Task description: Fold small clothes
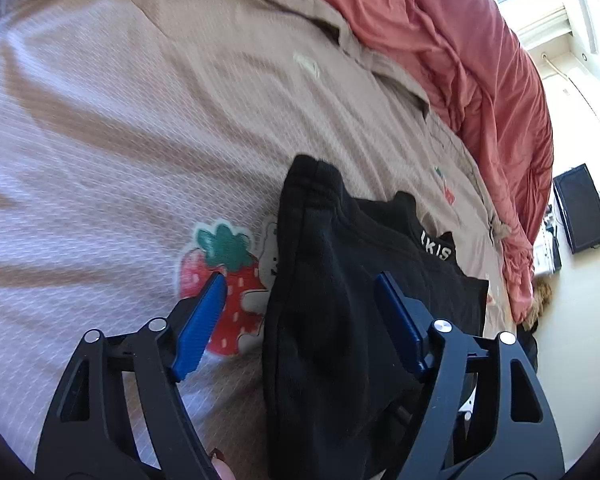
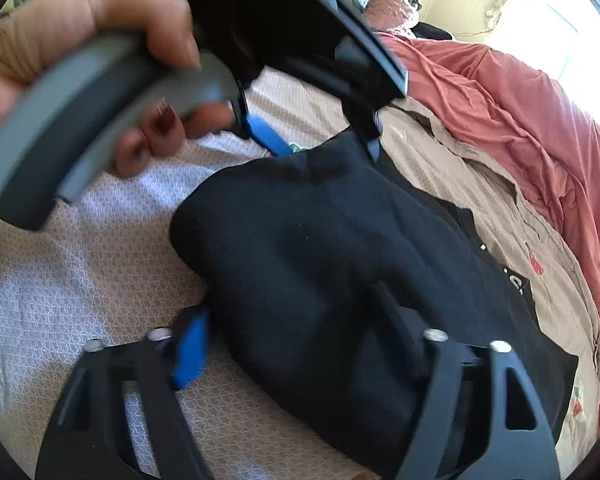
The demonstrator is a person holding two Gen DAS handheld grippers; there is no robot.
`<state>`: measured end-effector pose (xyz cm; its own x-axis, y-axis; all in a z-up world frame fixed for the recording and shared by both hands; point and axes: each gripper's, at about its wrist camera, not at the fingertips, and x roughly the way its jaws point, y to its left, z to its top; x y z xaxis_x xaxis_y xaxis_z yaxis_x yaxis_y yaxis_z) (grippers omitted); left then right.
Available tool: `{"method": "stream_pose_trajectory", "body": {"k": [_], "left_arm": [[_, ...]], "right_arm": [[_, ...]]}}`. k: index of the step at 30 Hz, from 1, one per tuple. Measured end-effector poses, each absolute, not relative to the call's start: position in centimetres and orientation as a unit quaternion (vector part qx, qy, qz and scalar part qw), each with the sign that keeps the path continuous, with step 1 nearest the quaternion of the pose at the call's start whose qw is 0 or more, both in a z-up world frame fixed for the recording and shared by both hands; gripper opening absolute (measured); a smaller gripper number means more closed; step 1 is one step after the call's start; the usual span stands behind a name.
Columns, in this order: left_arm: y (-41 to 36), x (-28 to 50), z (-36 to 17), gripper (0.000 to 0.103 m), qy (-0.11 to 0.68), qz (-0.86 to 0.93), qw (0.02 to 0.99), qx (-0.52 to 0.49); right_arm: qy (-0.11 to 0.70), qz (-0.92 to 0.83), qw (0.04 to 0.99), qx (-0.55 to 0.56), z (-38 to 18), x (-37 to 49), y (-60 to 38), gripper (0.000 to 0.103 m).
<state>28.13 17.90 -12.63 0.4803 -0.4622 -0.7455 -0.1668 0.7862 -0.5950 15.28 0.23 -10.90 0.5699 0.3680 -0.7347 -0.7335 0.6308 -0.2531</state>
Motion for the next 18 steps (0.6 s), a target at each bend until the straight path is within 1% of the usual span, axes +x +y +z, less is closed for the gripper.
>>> {"method": "stream_pose_trajectory", "body": {"k": [1, 2, 3, 4, 6, 7, 12, 14, 16, 17, 18], "left_arm": [[17.8, 28.3, -13.0, 0.063, 0.505, -0.093, 0.799, -0.315], [17.7, 28.5, -13.4, 0.06, 0.507, -0.094, 0.795, -0.318], [17.6, 28.5, -13.6, 0.057, 0.506, -0.097, 0.794, -0.322], [17.5, 28.6, -13.7, 0.055, 0.503, -0.104, 0.791, -0.331], [17.6, 28.6, -13.8, 0.039, 0.499, -0.123, 0.78, -0.358], [17.5, 28.5, -13.8, 0.037, 0.496, -0.134, 0.773, -0.372], [16.3, 28.3, -12.2, 0.037, 0.491, -0.152, 0.775, -0.368], [15.9, 28.3, -11.7, 0.042, 0.49, -0.152, 0.776, -0.367], [15.3, 28.5, -11.2, 0.042, 0.495, -0.153, 0.78, -0.352], [14.7, 28.7, -10.8, 0.041, 0.497, -0.154, 0.784, -0.338], [14.3, 28.8, -10.5, 0.035, 0.498, -0.153, 0.788, -0.328]], "right_arm": [[0.327, 0.337, 0.84, -0.27, -10.7, 15.3, 0.1, 0.037], [0.33, 0.345, 0.839, -0.262, -10.5, 15.4, -0.1, 0.029], [0.332, 0.352, 0.837, -0.255, -10.4, 15.4, -0.2, 0.014], [0.333, 0.36, 0.837, -0.244, -10.2, 15.4, -0.5, 0.012], [0.33, 0.364, 0.84, -0.23, -9.8, 15.2, -0.8, 0.01], [0.331, 0.367, 0.842, -0.218, -9.5, 15.2, -1.1, 0.009], [0.321, 0.375, 0.856, -0.151, -7.2, 15.4, -3.1, 0.008], [0.316, 0.375, 0.861, -0.139, -6.4, 15.4, -3.7, 0.008], [0.315, 0.373, 0.862, -0.134, -6.0, 15.5, -4.1, 0.008], [0.314, 0.372, 0.863, -0.132, -5.9, 15.5, -4.3, 0.008], [0.315, 0.372, 0.864, -0.13, -5.8, 15.5, -4.4, 0.008]]}}
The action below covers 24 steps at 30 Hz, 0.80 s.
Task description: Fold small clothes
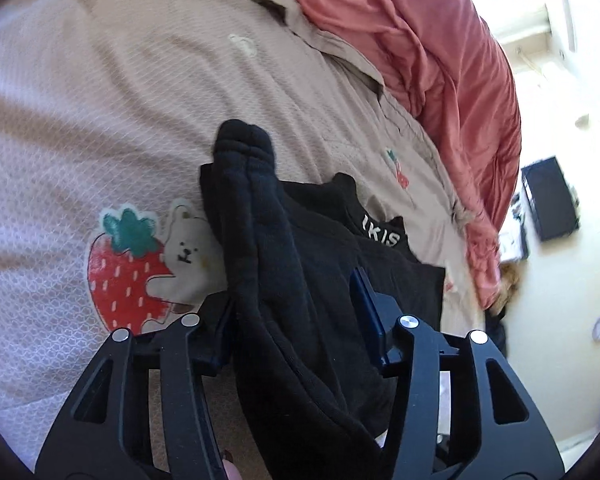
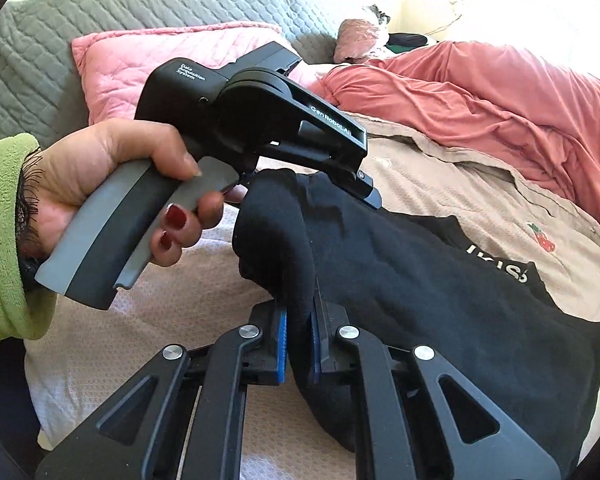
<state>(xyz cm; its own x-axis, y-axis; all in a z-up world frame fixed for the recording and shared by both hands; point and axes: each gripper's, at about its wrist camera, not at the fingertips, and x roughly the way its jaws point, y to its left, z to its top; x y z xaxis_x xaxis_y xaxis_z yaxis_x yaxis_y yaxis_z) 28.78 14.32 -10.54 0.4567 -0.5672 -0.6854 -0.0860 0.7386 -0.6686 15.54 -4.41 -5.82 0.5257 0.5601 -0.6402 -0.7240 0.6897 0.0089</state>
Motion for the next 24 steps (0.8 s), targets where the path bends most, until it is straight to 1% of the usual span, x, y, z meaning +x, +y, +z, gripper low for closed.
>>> {"method": "stream_pose_trajectory", "body": {"k": [1, 3, 5, 8, 13, 15, 19, 24], "left_arm": [[14.1, 28.8, -10.3, 0.031, 0.5, -0.15, 0.791, -0.318], [13.7, 29.0, -10.2, 0.013, 0.509, -0.137, 0.794, -0.304], [13.8, 29.2, -10.3, 0.01, 0.514, -0.127, 0.79, -0.308], [13.3, 28.9, -9.4, 0.008, 0.506, -0.126, 0.796, -0.308], [10.3, 28.9, -6.1, 0.007, 0.486, -0.149, 0.812, -0.287], [8.1, 29.1, -4.5, 0.007, 0.482, -0.158, 0.822, -0.258], [3.7, 29.9, -2.6, 0.007, 0.482, -0.182, 0.825, -0.234], [-2.7, 30.7, -1.4, 0.007, 0.49, -0.197, 0.826, -0.199]], "right_arm": [[0.314, 0.37, 0.865, -0.13, -5.8, 15.5, -4.5, 0.008], [0.314, 0.369, 0.865, -0.128, -5.8, 15.5, -4.7, 0.008], [0.316, 0.367, 0.866, -0.127, -5.9, 15.5, -4.7, 0.008], [0.312, 0.364, 0.869, -0.124, -5.7, 15.3, -5.1, 0.008], [0.297, 0.347, 0.884, -0.103, -4.2, 15.0, -7.6, 0.008], [0.294, 0.339, 0.889, -0.087, -3.5, 15.2, -9.0, 0.008], [0.284, 0.309, 0.906, -0.048, -2.0, 15.2, -13.2, 0.008], [0.276, 0.275, 0.92, -0.042, -1.2, 14.7, -17.6, 0.008]]}}
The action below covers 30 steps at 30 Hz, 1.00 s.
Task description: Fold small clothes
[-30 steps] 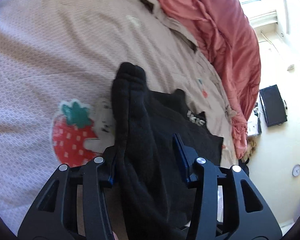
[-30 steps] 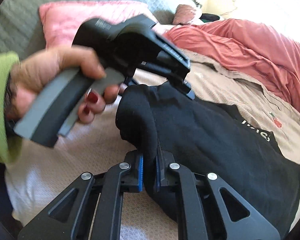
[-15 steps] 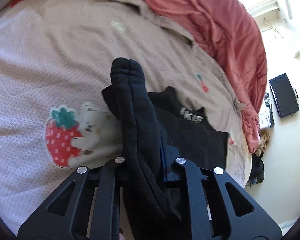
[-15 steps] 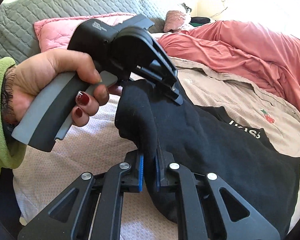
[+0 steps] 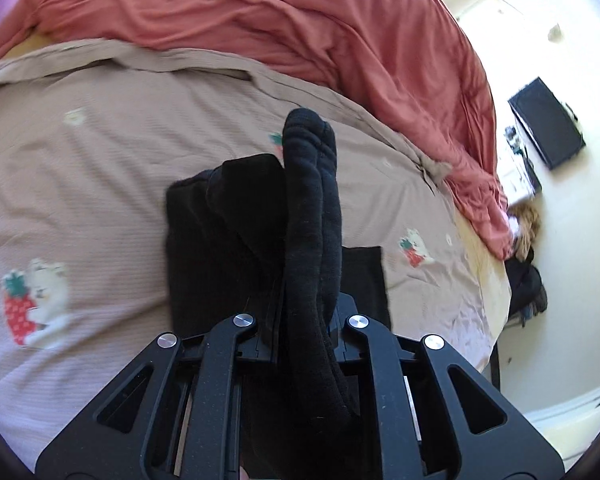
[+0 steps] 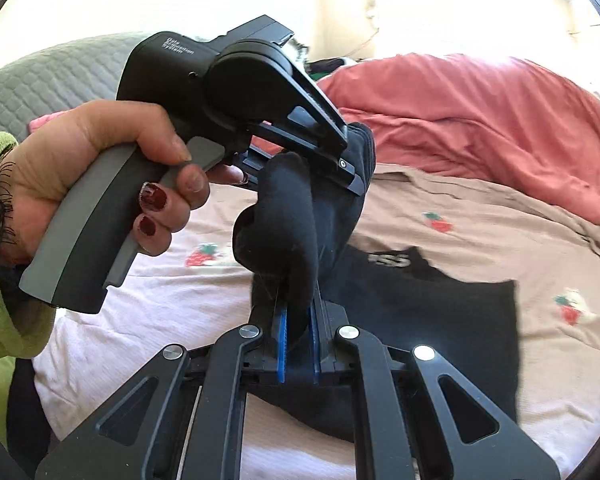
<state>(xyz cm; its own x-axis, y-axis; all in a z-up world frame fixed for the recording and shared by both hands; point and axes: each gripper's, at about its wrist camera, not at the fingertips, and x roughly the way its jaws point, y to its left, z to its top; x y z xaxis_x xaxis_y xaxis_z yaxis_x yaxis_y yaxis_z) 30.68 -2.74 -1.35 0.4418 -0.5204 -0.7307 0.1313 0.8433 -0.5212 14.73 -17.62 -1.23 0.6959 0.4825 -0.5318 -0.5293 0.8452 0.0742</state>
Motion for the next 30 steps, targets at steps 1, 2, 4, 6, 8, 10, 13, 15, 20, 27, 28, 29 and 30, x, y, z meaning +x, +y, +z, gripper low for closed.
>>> {"method": "stream_pose_trajectory", "body": {"k": [1, 2, 4, 6, 8, 10, 13, 15, 20, 27, 28, 29, 30], "left_arm": [[-4.3, 30.8, -1.3, 0.007, 0.494, -0.203, 0.824, -0.189], [-5.3, 30.8, -1.4, 0.007, 0.496, -0.205, 0.823, -0.183], [-7.5, 31.2, -1.7, 0.007, 0.504, -0.21, 0.82, -0.172], [-9.8, 31.8, -2.4, 0.007, 0.515, -0.214, 0.814, -0.165], [-12.2, 32.4, -3.3, 0.007, 0.527, -0.213, 0.808, -0.155], [-14.0, 32.7, -4.2, 0.007, 0.536, -0.212, 0.804, -0.148], [-16.8, 33.0, -6.0, 0.009, 0.557, -0.208, 0.794, -0.125], [-18.4, 33.2, -7.7, 0.012, 0.571, -0.201, 0.788, -0.109], [-19.0, 32.8, -9.0, 0.023, 0.572, -0.206, 0.786, -0.108], [-15.5, 32.0, -5.9, 0.044, 0.522, -0.209, 0.815, -0.145], [-14.1, 31.6, -5.4, 0.044, 0.514, -0.194, 0.822, -0.148], [-13.2, 31.2, -5.1, 0.044, 0.508, -0.187, 0.826, -0.155], [-12.3, 30.9, -4.9, 0.044, 0.503, -0.181, 0.83, -0.158]], "right_arm": [[0.278, 0.268, 0.921, -0.04, -1.3, 14.7, -18.6, 0.008], [0.281, 0.263, 0.922, -0.037, -1.4, 14.6, -19.3, 0.008], [0.288, 0.249, 0.924, -0.025, -1.7, 14.5, -21.3, 0.008], [0.293, 0.238, 0.926, -0.02, -1.9, 14.5, -22.5, 0.008], [0.3, 0.22, 0.928, -0.022, -2.2, 14.4, -23.9, 0.008], [0.311, 0.202, 0.929, -0.02, -2.8, 14.6, -25.3, 0.008], [0.335, 0.187, 0.924, -0.002, -4.1, 14.9, -27.0, 0.008], [0.351, 0.182, 0.919, 0.0, -5.0, 14.8, -27.4, 0.008], [0.384, 0.178, 0.906, 0.015, -6.7, 15.9, -27.9, 0.009], [0.404, 0.179, 0.897, 0.03, -7.7, 16.7, -28.6, 0.019], [0.406, 0.178, 0.896, 0.034, -7.8, 16.8, -28.7, 0.023], [0.407, 0.177, 0.895, 0.039, -7.7, 16.8, -28.8, 0.024], [0.408, 0.176, 0.895, 0.044, -7.7, 16.9, -29.0, 0.026]]}}
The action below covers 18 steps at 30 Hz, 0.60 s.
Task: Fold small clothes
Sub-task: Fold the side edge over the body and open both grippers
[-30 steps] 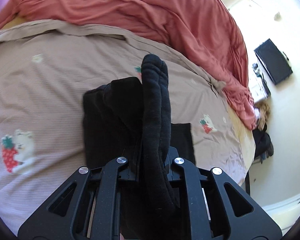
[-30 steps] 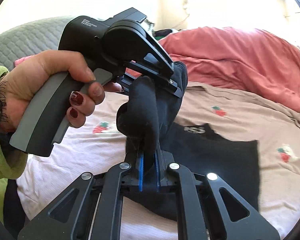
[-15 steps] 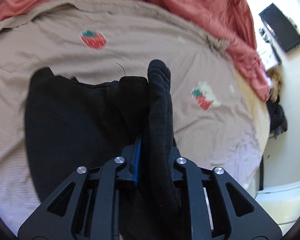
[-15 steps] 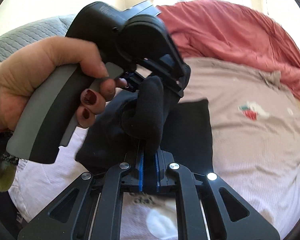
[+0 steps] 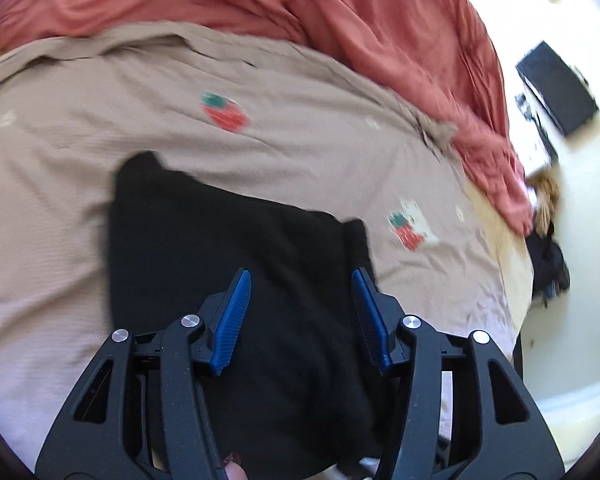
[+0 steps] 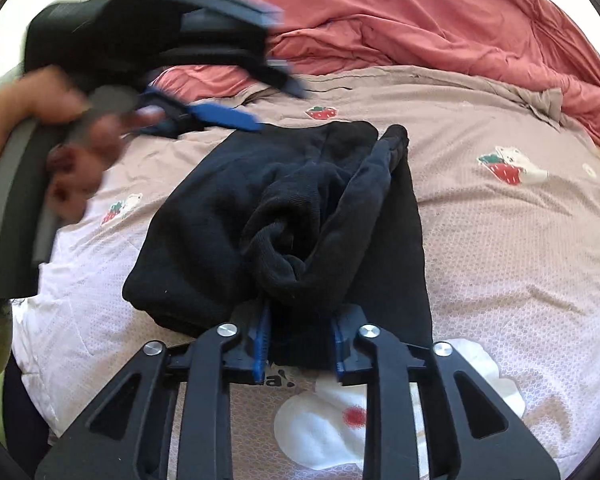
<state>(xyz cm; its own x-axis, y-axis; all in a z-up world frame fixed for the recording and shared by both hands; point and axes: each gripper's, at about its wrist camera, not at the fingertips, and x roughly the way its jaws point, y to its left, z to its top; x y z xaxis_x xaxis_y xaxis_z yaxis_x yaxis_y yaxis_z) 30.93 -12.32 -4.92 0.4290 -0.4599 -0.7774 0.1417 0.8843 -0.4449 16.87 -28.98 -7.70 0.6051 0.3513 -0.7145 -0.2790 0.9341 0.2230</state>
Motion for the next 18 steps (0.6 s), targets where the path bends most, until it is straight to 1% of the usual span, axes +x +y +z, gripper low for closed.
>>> {"method": "stream_pose_trajectory", "body": {"k": [3, 5, 7, 10, 12, 17, 18], "left_arm": [[-9.6, 29.2, -4.4, 0.044, 0.489, -0.147, 0.848, -0.142], [-8.5, 28.2, -4.4, 0.044, 0.484, -0.133, 0.856, -0.126], [-7.3, 27.0, -4.7, 0.045, 0.483, -0.12, 0.859, -0.118], [-6.1, 25.9, -5.3, 0.048, 0.485, -0.11, 0.861, -0.108], [-5.9, 25.1, -5.9, 0.049, 0.487, -0.106, 0.861, -0.099], [-6.8, 24.5, -7.1, 0.051, 0.495, -0.112, 0.857, -0.094], [-7.1, 24.5, -7.3, 0.052, 0.496, -0.115, 0.856, -0.092]], "right_arm": [[0.408, 0.169, 0.895, 0.058, -7.4, 16.9, -29.5, 0.037], [0.404, 0.162, 0.897, 0.072, -7.0, 16.9, -30.0, 0.042], [0.399, 0.161, 0.897, 0.1, -6.5, 17.1, -31.0, 0.05], [0.382, 0.153, 0.902, 0.134, -5.5, 16.9, -32.4, 0.057], [0.366, 0.139, 0.91, 0.139, -4.7, 16.6, -33.0, 0.06], [0.335, 0.114, 0.925, 0.14, -3.5, 16.5, -34.5, 0.061], [0.334, 0.11, 0.925, 0.145, -3.5, 16.5, -34.8, 0.064]]}}
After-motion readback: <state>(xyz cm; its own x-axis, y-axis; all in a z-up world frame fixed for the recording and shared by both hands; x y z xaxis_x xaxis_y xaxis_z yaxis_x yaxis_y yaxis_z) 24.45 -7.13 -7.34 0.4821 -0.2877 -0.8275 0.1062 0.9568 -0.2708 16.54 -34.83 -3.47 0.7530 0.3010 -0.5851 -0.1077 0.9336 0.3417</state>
